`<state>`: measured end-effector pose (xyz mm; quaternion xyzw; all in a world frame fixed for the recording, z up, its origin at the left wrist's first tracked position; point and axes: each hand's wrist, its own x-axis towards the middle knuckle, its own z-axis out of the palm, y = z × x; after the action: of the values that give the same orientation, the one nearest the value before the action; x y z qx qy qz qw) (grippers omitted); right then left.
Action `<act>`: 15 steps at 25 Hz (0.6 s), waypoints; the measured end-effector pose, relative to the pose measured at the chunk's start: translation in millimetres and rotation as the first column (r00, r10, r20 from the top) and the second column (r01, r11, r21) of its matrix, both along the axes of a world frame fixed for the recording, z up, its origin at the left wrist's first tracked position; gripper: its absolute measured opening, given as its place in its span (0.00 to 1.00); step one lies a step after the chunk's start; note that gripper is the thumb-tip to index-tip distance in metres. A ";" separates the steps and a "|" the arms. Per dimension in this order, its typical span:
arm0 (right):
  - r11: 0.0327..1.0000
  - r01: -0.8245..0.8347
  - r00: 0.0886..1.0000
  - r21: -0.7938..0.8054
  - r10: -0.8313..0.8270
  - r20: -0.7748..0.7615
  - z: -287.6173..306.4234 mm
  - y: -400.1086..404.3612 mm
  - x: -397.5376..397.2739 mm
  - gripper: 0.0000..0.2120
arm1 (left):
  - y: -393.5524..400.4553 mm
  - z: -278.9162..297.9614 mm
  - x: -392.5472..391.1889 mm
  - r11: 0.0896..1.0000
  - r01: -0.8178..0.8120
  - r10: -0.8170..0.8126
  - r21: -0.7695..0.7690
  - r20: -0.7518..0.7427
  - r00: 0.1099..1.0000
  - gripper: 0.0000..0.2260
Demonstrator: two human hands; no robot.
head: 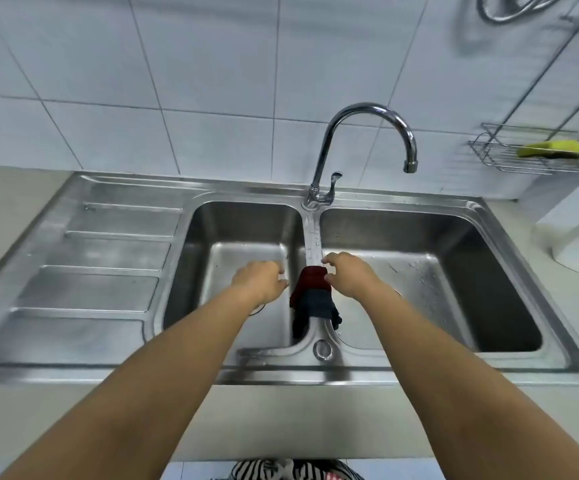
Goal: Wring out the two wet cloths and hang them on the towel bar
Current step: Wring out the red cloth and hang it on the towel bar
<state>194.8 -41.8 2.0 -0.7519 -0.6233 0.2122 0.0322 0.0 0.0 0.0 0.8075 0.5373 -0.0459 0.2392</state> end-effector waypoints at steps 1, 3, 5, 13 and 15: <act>0.999 -0.021 0.999 -0.030 0.022 0.024 -4.9 3.2 1.7 0.22 | -0.9 -4.9 2.8 0.998 -0.024 0.024 -0.052 0.002 1.000 0.20; 0.994 -0.083 0.994 -0.066 0.088 0.065 -16.6 8.3 4.3 0.23 | -1.4 -20.5 9.8 0.992 -0.049 0.054 -0.113 0.043 0.998 0.21; 0.989 -0.132 0.985 -0.066 0.139 0.101 -25.9 13.4 6.2 0.23 | 0.1 -30.1 20.4 0.988 -0.045 0.057 -0.149 0.082 0.995 0.23; 0.932 -0.318 0.921 0.171 0.262 0.288 -45.8 33.0 4.2 0.13 | 13.3 -47.6 52.2 0.972 -0.078 0.117 -0.220 0.169 0.979 0.25; 0.939 -0.272 0.945 0.212 0.219 0.241 -48.4 36.9 0.7 0.12 | 16.4 -46.3 51.6 0.965 -0.088 0.131 -0.247 0.160 0.978 0.27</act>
<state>195.5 -4.8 -46.4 -0.6765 -0.7338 0.0546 0.0296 51.6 16.4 -46.3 0.7426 0.5486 -0.0257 0.3832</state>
